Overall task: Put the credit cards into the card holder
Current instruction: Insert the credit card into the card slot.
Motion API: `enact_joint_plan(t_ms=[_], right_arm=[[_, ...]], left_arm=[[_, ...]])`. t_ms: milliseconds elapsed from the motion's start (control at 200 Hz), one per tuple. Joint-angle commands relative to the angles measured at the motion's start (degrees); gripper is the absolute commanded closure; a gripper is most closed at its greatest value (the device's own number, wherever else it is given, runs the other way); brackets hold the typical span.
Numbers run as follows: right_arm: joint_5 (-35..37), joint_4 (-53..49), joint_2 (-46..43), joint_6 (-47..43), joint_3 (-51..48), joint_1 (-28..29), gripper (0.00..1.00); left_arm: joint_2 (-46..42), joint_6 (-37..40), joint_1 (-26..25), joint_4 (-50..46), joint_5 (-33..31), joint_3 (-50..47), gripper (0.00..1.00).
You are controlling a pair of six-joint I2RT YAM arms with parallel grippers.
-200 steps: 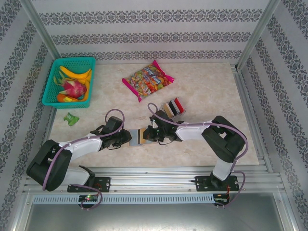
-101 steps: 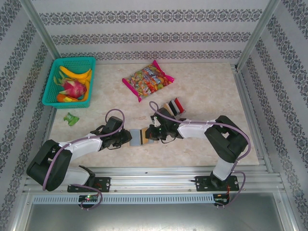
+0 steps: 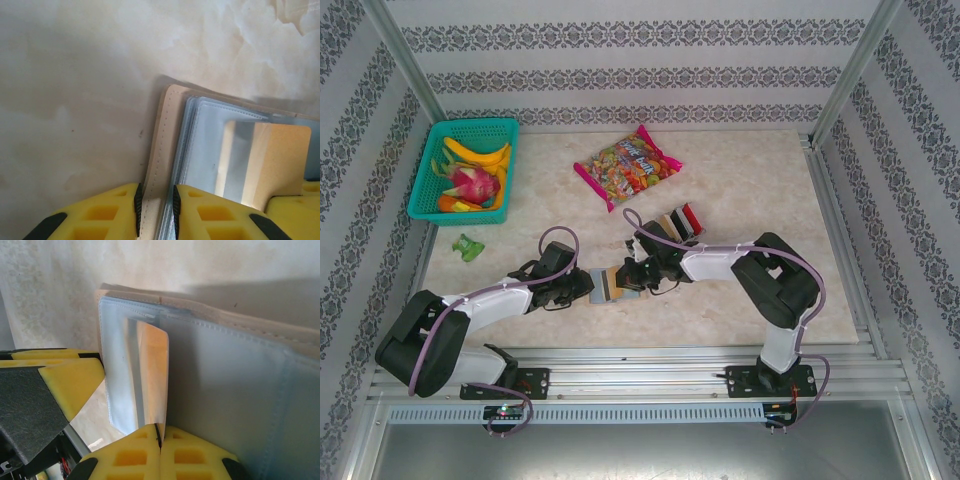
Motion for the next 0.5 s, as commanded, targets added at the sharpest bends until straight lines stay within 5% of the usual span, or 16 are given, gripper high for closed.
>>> enact_joint_plan(t_ms=[0,495], right_arm=[[-0.27,-2.41,2.85,-0.17,1.05,2.58,0.98],[7.90,-7.40,-2.29,-0.50,-0.07,1.76,0.76]], left_arm=[[0.13,-0.37,-0.86,2.37,0.67,-0.23,0.73],[-1.02,-0.42,-0.87,0.98,0.23,-0.51,0.73]])
